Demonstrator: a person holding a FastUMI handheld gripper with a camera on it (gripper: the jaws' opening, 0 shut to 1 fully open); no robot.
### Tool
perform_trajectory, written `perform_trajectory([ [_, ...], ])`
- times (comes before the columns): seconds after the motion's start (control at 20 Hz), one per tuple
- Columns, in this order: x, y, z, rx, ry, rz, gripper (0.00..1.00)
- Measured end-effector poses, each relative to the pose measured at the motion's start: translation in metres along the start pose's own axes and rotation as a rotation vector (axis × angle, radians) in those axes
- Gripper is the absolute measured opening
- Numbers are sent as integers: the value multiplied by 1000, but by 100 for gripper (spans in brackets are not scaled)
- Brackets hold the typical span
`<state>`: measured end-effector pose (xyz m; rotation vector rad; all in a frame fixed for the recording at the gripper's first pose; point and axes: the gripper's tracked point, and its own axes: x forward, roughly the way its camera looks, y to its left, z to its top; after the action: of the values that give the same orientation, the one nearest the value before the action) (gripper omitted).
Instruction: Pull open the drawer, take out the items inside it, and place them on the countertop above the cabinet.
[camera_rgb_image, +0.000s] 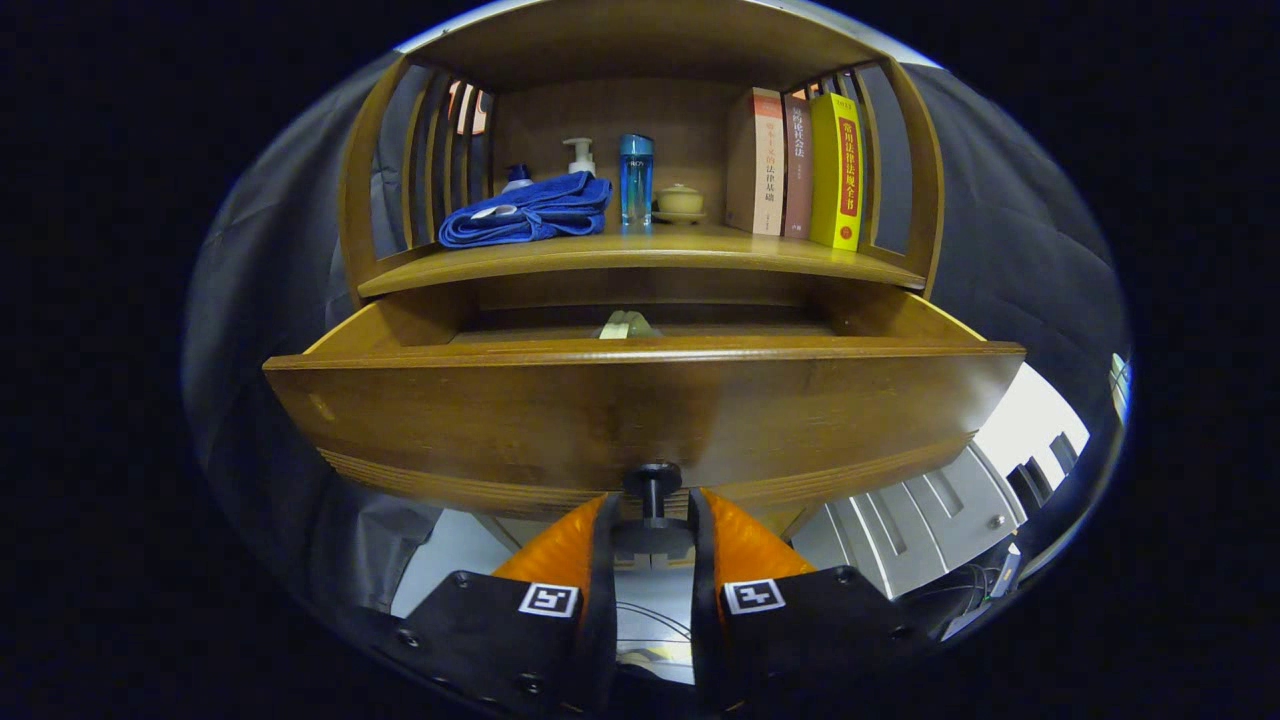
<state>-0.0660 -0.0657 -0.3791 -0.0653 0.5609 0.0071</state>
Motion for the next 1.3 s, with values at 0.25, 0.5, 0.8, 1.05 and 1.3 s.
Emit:
perform_trajectory([
  [0.25, -13, 0, -9, 3, 26, 6, 40],
  [0.5, -32, -1, -22, 7, 50, 0, 40],
  [0.8, -47, -3, -27, -25, 37, -7, 40],
  [1.05, -46, -5, -25, -2, 20, -22, 48],
  [1.3, -60, 2, 7, 8, -33, -37, 59],
])
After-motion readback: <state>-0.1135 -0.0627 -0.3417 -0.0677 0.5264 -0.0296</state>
